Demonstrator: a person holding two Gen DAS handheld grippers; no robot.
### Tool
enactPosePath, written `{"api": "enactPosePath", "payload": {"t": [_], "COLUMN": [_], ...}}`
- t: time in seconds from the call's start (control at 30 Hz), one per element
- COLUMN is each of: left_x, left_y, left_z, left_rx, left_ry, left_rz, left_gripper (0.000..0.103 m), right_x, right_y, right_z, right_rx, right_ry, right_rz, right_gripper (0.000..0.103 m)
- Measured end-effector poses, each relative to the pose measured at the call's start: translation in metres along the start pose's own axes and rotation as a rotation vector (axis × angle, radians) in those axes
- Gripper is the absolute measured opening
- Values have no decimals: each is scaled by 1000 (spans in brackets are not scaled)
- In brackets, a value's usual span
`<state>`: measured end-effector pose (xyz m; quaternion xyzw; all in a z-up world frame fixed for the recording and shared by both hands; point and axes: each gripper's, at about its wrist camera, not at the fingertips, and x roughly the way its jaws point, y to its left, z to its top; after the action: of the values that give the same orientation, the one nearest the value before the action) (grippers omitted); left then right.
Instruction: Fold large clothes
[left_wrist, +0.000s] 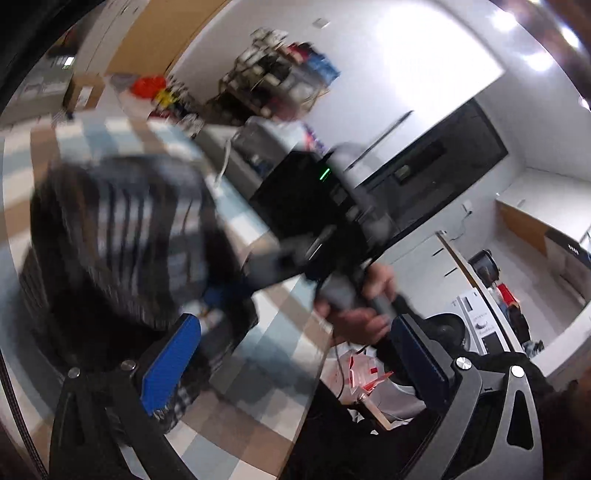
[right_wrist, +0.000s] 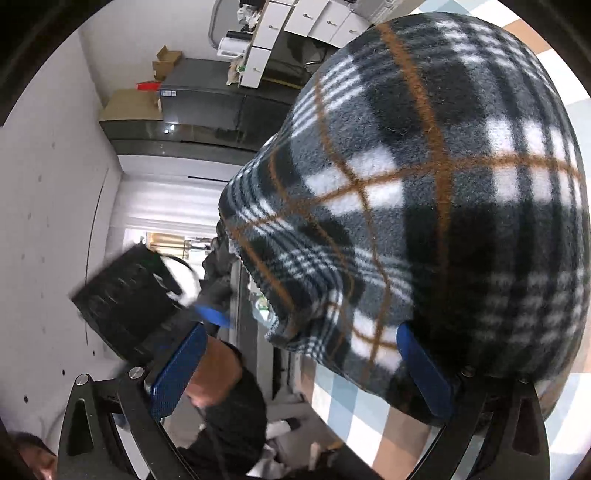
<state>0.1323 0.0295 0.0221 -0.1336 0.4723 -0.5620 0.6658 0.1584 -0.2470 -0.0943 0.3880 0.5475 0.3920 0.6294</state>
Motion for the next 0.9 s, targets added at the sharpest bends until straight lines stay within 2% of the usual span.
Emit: {"api": "enactPosePath", "payload": {"t": [0.07,0.1,0.13,0.23,0.33,0.4,0.47,0.53,0.57,0.63,0.7,0.8,0.9], "left_x": [4,6,4,-5,-13,-14,-13,-14,-15,-24,-39,-66,-76], "left_y": [14,25,34,56,68,79,89,87,85,82,77,61,32], "left_z": [-7,-9,-11,-16,-19,-22,-25,-29,-29,-31,-31,-33,-27], "left_rx": [-35,-59,-87,-160,-197,-236,-278,-276,-266,-260,-263,-232,-145], "left_ry": [-4,-28,-52,-110,-146,-146,-151,-165,-171,-189,-222,-294,-319], "left_rz": [59,134,174,235,255,276,252,250,256,260,235,180,137], "left_gripper": [100,100,100,100,100,100,100,100,100,100,100,100,100], "right_x": [-5,-9,-10,-7,-12,-10,6,32,47,68,83,89,101], "right_y": [-4,-8,-9,4,47,84,103,109,107,97,79,45,34], "right_z": [3,3,6,7,18,30,43,58,67,83,96,106,100], "right_rx": [39,57,64,30,-115,-265,-342,-386,-388,-376,-320,-227,-227], "right_ry": [-3,-2,10,37,3,-49,-33,23,60,111,145,181,205], "right_rz": [16,24,26,-30,-143,-334,-469,-596,-662,-717,-762,-759,-759], "right_gripper": [103,103,103,103,103,103,103,94,84,73,43,30,28]}}
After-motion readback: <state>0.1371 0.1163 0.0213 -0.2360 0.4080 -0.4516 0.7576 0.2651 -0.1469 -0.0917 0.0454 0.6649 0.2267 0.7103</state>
